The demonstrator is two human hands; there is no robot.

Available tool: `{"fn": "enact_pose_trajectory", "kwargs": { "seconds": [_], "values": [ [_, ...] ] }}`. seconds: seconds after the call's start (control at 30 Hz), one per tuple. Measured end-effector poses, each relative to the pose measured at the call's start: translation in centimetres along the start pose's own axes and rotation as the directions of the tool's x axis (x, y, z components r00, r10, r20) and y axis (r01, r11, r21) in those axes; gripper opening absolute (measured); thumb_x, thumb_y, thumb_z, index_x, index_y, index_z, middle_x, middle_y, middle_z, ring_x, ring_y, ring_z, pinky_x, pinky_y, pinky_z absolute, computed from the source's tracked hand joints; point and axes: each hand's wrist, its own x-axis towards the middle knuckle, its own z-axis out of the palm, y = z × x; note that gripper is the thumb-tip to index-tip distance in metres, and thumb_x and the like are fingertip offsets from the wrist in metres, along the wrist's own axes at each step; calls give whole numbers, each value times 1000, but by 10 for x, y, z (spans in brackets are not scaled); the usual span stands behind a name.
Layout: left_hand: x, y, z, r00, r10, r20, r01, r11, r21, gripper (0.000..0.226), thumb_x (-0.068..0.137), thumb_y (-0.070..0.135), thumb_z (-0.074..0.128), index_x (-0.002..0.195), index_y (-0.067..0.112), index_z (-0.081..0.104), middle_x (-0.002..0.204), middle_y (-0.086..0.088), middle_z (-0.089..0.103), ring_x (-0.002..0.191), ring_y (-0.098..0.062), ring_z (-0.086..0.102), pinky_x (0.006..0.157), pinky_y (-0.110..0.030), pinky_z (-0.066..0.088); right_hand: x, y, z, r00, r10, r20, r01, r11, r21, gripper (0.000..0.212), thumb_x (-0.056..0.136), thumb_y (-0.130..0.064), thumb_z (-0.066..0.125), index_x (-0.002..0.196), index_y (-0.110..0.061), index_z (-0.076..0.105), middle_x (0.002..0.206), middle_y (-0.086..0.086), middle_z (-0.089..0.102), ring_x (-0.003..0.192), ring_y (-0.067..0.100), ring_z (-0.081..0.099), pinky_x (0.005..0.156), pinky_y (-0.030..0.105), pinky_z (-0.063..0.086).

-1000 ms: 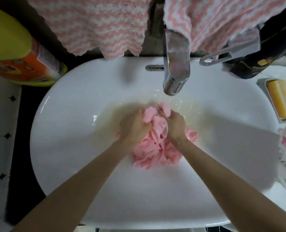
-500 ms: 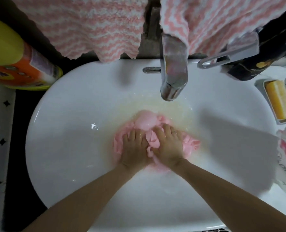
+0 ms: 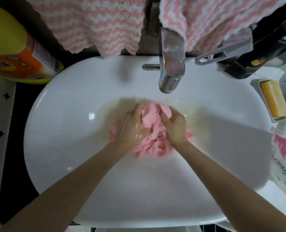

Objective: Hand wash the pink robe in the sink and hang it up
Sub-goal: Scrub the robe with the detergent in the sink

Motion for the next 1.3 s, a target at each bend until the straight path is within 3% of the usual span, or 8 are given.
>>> {"fn": "enact_pose_trajectory", "kwargs": {
  "seconds": [0.17, 0.4, 0.8, 0.9, 1.0, 1.07, 1.13, 1.3],
  "values": [
    [-59, -25, 28, 983, 184, -23, -163, 917, 364, 88, 73, 64, 56, 141, 12, 37, 130, -21, 53, 108, -38, 55, 90, -49, 43, -53, 50, -17, 841, -482, 244, 534, 672, -513, 69, 78, -65, 53, 137, -30, 45, 146, 5, 41, 124, 33, 44, 98, 49, 37],
    [-44, -35, 58, 978, 185, -98, -126, 892, 433, 40, 79, 46, 52, 93, 9, 59, 80, -14, 56, 73, -32, 55, 66, -38, 39, -30, 62, 14, 868, -439, 233, 461, 535, -708, 62, 64, -60, 43, 110, -18, 46, 103, 16, 63, 87, 39, 61, 71, 46, 50],
    [-2, -42, 63, 991, 130, 22, -125, 876, 466, 40, 63, 21, 70, 98, 5, 58, 80, -18, 65, 73, -33, 62, 67, -36, 45, 14, 38, 18, 866, -422, 270, 490, 605, -627, 53, 71, -44, 39, 92, -5, 68, 88, 14, 70, 63, 33, 67, 49, 30, 50],
    [-12, -20, 31, 984, 58, 171, -114, 935, 335, 64, 67, 44, 61, 113, 0, 59, 98, -23, 62, 84, -40, 63, 71, -41, 51, 12, 27, 6, 907, -266, 326, 415, 693, -590, 56, 80, -50, 44, 121, -14, 61, 121, 7, 63, 97, 31, 65, 76, 35, 51],
    [-15, -12, -15, 975, -26, 222, -13, 985, 173, 83, 72, 70, 55, 139, 24, 35, 126, -3, 53, 108, -28, 57, 86, -38, 46, -3, 21, -28, 922, -98, 373, 179, 966, -188, 67, 71, -60, 64, 133, -37, 49, 130, -9, 57, 112, 15, 58, 95, 29, 45],
    [1, -12, -39, 997, -79, -22, 79, 997, -8, 71, 74, 74, 46, 129, 30, 42, 117, 6, 61, 97, -17, 62, 80, -34, 50, -12, 18, -48, 971, -9, 238, -45, 974, 220, 64, 71, -55, 70, 130, -38, 50, 128, -13, 55, 113, 6, 56, 93, 16, 44],
    [27, -16, -39, 974, -104, -202, 85, 991, -101, 55, 84, 60, 41, 122, 21, 50, 115, 1, 62, 101, -19, 61, 84, -38, 50, -10, 20, -48, 994, 80, 72, -97, 954, 283, 59, 76, -58, 67, 128, -35, 52, 131, -7, 51, 112, 6, 55, 95, 19, 45],
    [57, -15, 20, 944, -112, 309, 175, 968, -182, 24, 90, 25, 60, 106, 6, 59, 102, -15, 60, 96, -24, 57, 79, -26, 39, 20, 16, -11, 963, 178, 201, -164, 983, -83, 58, 76, -51, 70, 127, -28, 55, 117, 1, 60, 102, 17, 60, 95, 37, 47]
  ]
}}
